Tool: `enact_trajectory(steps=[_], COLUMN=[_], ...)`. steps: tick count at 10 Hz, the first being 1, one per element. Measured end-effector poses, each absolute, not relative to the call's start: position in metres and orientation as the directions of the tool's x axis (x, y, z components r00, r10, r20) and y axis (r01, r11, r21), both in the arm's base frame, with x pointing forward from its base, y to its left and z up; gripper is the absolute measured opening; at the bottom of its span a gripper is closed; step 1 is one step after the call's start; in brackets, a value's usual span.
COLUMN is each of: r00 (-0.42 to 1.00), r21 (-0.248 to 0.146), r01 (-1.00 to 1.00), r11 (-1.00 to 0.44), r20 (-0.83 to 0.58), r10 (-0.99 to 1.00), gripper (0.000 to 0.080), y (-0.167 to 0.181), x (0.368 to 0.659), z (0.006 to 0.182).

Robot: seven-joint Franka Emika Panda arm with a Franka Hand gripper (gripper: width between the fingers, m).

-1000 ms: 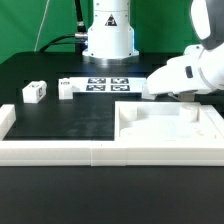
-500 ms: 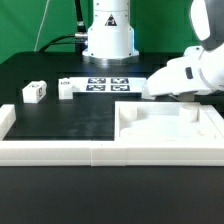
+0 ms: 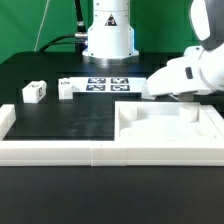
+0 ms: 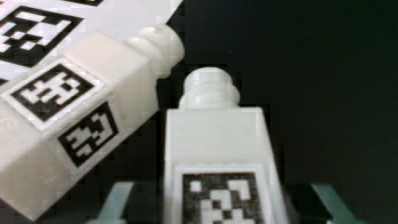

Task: Assemble one leg

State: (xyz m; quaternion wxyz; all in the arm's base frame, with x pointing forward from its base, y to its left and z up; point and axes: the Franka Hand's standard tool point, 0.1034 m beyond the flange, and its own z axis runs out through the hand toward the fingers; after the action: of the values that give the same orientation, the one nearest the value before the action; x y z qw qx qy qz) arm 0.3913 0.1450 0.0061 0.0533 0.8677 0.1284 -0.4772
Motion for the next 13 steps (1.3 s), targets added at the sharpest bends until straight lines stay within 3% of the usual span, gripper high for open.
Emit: enact_trajectory(steps=[3, 7, 10, 13], r00=[0.508, 0.528, 0.557, 0.726], r21=[-0.034, -0.034, -0.036, -0.034], r01=[0.273, 0.248, 0.248, 0.248], r11=[-0.962, -0.968, -0.968, -0.968], r20=[-0.844, -0.833, -0.813, -0.655], r10=[0.174, 0.164, 0.172, 0.208], gripper=[0.0285, 0.0287, 0.0287, 0.0287], y=[0.144, 0.139, 0.141, 0.144], x=[0.392, 0.404, 0.409, 0.42], z=[0.008, 0.065, 0.059, 0.058])
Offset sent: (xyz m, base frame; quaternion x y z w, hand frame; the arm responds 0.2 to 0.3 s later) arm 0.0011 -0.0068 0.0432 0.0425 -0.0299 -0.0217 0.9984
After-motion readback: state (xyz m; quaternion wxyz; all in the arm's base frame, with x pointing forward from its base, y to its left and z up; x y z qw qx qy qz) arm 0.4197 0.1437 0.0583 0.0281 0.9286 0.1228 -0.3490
